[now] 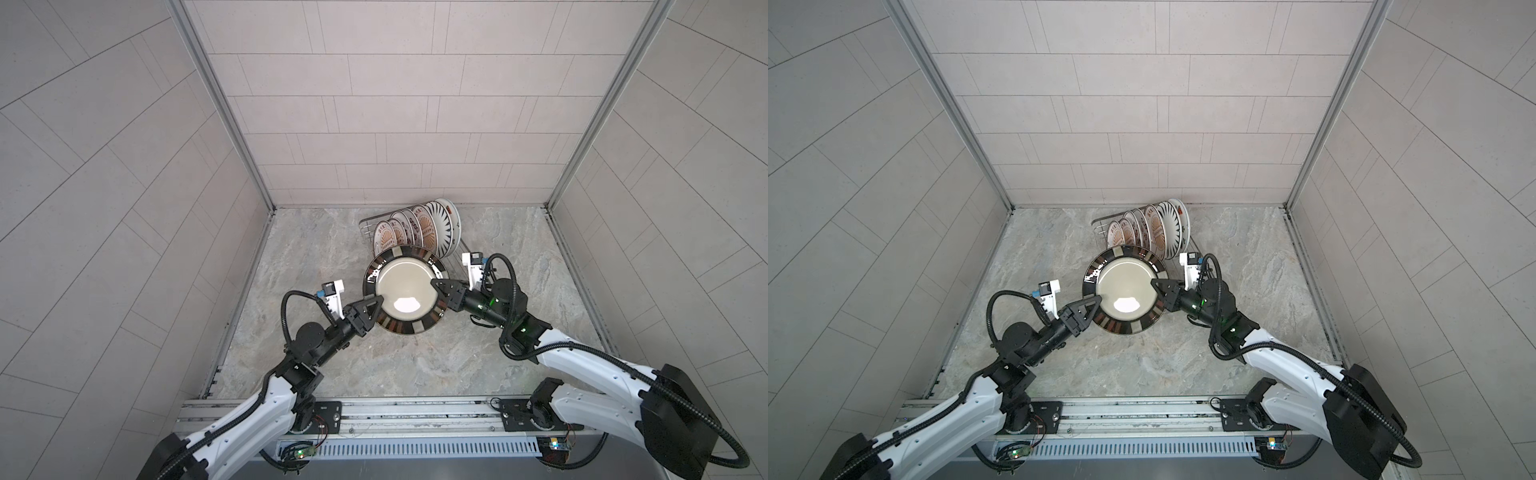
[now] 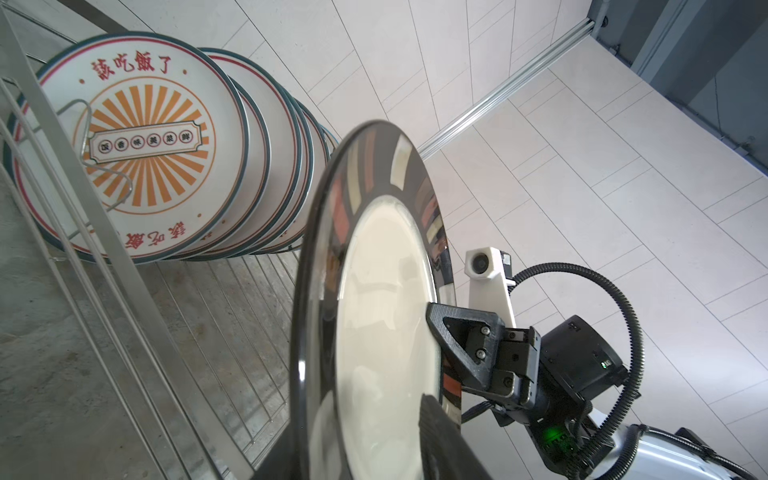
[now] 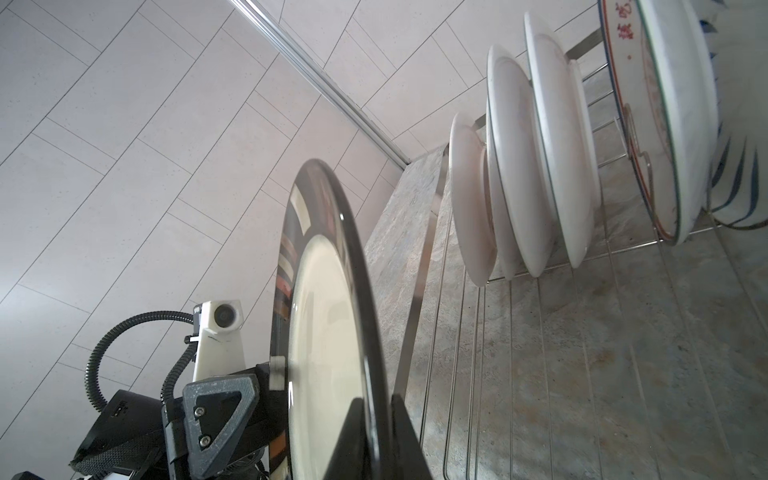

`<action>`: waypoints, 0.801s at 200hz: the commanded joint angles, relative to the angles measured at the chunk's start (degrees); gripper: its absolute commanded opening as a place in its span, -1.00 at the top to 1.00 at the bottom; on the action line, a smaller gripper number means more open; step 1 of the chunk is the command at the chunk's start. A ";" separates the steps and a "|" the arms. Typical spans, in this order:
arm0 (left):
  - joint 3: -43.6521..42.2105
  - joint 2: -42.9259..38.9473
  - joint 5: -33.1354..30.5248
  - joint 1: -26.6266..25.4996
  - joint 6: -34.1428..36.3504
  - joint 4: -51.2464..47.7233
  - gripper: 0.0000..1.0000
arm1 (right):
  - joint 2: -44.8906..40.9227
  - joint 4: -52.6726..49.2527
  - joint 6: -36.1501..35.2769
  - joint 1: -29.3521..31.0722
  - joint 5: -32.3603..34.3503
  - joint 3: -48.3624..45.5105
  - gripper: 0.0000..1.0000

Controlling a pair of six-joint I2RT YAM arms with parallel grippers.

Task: Unload the plates from the dish rack
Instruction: 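Grasp the plate rim with the left gripper while the right gripper holds it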

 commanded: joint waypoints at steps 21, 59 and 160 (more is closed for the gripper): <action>1.96 -1.72 2.44 -0.26 0.23 0.73 0.63 | -1.39 8.92 1.12 0.68 -0.06 2.11 1.00; 2.00 -0.97 1.73 -0.25 -0.64 1.42 0.77 | -0.13 7.60 0.10 1.41 -0.01 2.50 1.00; -0.58 -6.47 -8.46 -0.21 -4.39 2.13 1.00 | 3.17 -0.21 -2.53 1.76 -4.59 6.57 -0.34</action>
